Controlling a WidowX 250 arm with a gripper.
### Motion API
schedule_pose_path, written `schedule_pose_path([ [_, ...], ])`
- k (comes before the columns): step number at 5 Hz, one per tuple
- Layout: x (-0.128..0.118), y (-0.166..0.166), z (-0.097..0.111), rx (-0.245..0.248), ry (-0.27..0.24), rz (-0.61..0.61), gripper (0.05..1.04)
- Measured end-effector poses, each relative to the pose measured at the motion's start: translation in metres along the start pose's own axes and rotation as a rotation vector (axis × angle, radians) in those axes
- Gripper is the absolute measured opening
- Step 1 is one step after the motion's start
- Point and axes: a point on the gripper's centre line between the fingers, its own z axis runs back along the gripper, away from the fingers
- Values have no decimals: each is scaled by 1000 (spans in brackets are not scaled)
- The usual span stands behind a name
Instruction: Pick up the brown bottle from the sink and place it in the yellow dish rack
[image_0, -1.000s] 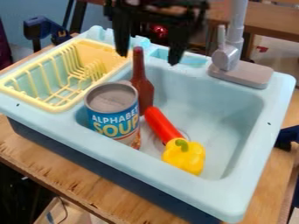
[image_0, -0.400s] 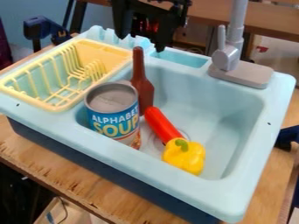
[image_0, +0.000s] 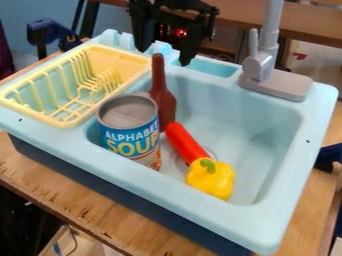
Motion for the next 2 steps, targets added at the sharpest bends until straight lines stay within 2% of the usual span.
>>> schedule_pose_path([
  [1, 1, 5, -7, 23, 41, 26, 1003],
  [2, 7, 18, -11, 28, 60, 73, 1003],
])
